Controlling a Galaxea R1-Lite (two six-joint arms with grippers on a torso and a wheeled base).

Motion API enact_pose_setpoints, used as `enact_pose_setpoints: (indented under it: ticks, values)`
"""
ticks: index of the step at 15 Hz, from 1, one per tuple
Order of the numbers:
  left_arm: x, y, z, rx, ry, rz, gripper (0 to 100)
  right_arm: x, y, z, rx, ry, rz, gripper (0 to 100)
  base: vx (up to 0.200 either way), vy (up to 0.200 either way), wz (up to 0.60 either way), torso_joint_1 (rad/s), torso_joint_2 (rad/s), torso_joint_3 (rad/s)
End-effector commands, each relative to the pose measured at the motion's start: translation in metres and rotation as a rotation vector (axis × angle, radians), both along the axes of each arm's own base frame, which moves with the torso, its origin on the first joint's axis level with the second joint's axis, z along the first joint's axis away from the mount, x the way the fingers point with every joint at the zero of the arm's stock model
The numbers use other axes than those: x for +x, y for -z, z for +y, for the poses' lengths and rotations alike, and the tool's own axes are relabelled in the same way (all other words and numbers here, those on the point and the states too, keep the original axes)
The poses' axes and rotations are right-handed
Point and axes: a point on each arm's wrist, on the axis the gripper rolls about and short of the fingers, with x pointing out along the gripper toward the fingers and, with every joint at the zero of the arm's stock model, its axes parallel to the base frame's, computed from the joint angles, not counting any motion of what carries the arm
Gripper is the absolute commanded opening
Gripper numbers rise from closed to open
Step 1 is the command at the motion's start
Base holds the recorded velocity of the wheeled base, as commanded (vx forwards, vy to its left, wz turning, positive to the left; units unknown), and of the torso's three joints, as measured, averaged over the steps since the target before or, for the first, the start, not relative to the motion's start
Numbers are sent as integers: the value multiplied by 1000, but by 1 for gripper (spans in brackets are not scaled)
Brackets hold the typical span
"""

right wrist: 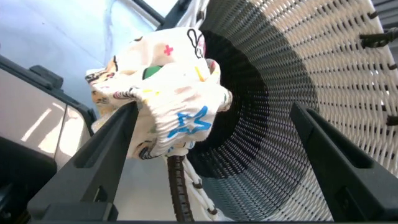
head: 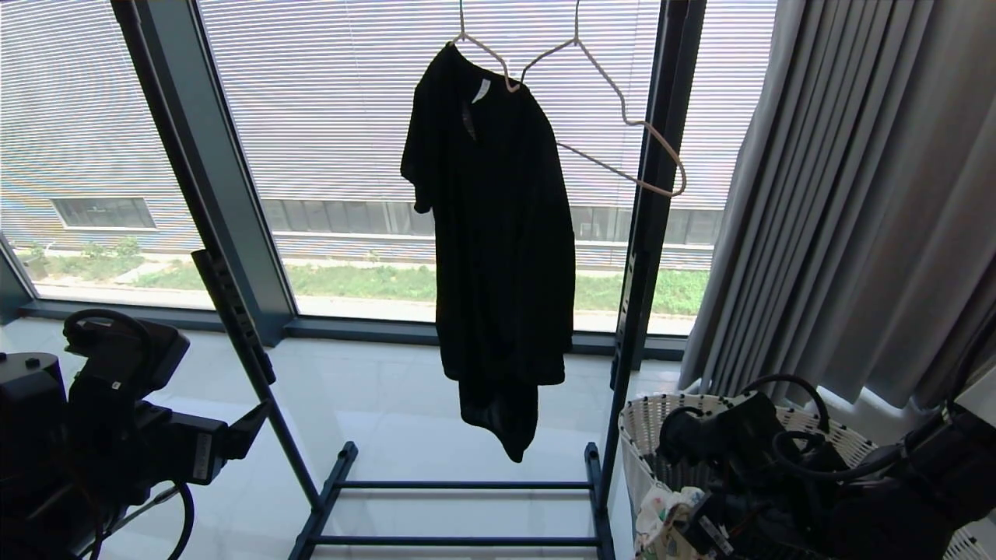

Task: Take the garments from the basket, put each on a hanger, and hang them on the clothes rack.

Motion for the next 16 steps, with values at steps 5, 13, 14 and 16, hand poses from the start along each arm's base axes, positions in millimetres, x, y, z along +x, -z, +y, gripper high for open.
enact_pose_setpoints:
  ticks: [5,13,14,16]
  values:
    - [-1,-1,0,0,0,-4,100,18,12,4,-56,55,-41,100,0,0,0,0,0,0]
    - [-1,-1,1,22,-23,-4,100,17,-5,4,-49,67,-103,0,0,0,0,0,0,0]
    - [-1,0,1,43,-32,3,100,16,-15,3,-43,64,-116,0,0,0,0,0,0,0]
    - [-1,0,1,52,-32,2,100,13,-34,1,-46,63,-110,0,-200,0,0,5,-5,7]
